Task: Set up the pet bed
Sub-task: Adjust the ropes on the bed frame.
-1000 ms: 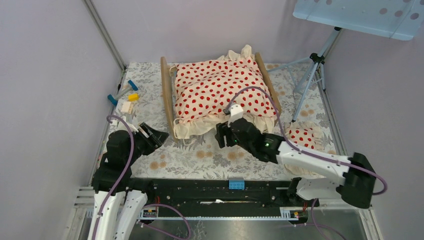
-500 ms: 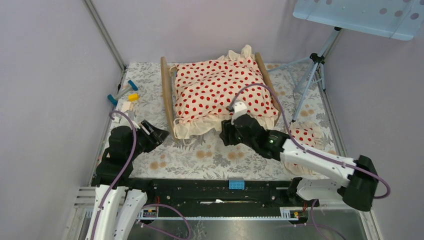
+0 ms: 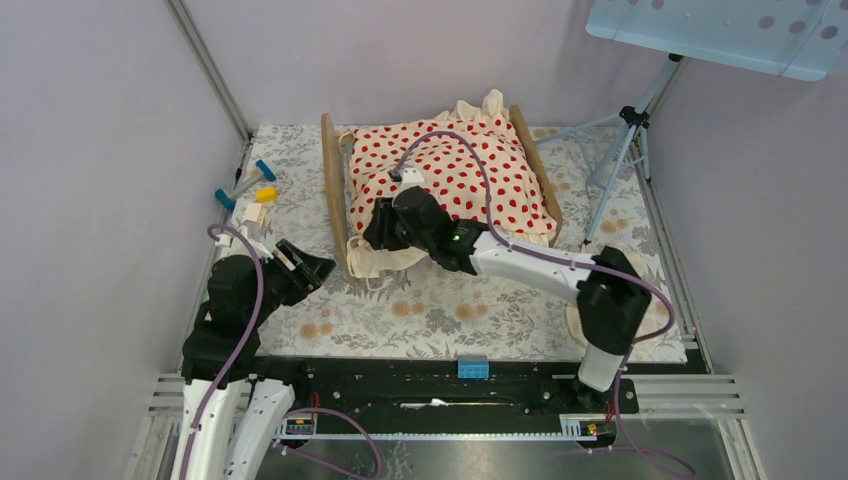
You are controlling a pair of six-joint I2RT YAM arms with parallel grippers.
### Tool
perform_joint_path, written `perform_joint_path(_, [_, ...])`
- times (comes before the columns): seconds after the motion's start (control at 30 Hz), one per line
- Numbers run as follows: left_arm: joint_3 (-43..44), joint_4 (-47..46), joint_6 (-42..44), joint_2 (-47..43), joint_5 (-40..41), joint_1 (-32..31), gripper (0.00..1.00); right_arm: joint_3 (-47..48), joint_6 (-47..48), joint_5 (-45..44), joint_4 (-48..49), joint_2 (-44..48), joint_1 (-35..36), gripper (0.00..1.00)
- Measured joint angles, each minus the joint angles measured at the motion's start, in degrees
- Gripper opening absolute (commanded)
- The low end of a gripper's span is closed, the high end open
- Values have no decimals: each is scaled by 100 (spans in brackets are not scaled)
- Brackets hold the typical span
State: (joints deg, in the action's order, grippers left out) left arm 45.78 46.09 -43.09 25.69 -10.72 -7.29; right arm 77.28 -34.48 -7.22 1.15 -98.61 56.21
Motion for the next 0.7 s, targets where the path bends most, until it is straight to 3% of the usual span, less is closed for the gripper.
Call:
perform_joint_path(0.2, [0, 79, -2, -22, -2, 0, 62, 459, -485, 90, 92, -813, 0, 46])
perform_joint_path(0.5, [0, 87, -2, -101, -4, 0, 63, 579, -699, 68, 101, -1091, 0, 34])
perform_joint_path(0.7, [0, 85, -2, -101, -2, 0, 63, 584, -673, 61, 256, -1106, 0, 10])
